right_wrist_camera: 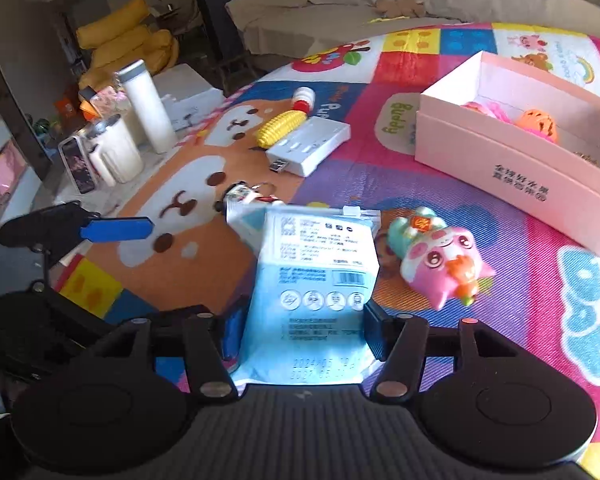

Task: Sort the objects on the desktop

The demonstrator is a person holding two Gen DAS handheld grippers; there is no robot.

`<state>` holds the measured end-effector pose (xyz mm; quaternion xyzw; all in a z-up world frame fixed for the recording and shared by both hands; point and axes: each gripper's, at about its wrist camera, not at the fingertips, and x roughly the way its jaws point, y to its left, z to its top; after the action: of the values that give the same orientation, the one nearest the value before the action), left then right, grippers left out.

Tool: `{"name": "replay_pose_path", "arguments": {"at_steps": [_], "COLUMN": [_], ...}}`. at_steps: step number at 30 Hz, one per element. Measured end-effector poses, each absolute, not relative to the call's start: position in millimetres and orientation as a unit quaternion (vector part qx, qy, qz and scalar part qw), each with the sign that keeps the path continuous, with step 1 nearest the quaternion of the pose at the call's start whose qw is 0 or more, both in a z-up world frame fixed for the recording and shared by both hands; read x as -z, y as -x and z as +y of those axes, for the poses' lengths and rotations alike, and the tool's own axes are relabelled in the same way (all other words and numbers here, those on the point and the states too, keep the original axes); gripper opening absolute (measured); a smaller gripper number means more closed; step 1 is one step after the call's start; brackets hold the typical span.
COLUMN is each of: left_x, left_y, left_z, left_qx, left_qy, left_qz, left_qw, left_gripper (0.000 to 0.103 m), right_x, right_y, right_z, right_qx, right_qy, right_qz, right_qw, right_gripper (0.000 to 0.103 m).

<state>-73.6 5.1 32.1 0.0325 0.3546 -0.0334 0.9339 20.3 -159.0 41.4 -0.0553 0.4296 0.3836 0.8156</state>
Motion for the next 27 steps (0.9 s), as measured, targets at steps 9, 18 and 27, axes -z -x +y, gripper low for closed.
{"name": "replay_pose_path", "arguments": {"at_steps": [9,18,27], "left_x": [-50.7,-33.3,-16.9], "left_y": [63.9,10.0,17.1], "left_z": [-8.7,-65.4,-51.5], "left_qx": [0.129,0.092,0.056], "left_qy": [0.059,-0.002,-0.051], "left_qz": [0.36,0.375,0.393], "left_qw": [0.922,0.922,0.916], "left_gripper": [0.102,0.103,0.103], "right_x": [-71.8,-68.2,-43.4], "right_y": [-14.2,-33.5,-40.7], "right_z": [-193.7,-241.5,-234.0], "right_qx": [-0.335,-0.236,-0.239], "right_qy": [0.06,0.029,0.075], "right_qz": [0.348,0.342,0.341], "right_qw": [0.873,0.909,0.906], "right_gripper": [0.069,0.081,0.082]}}
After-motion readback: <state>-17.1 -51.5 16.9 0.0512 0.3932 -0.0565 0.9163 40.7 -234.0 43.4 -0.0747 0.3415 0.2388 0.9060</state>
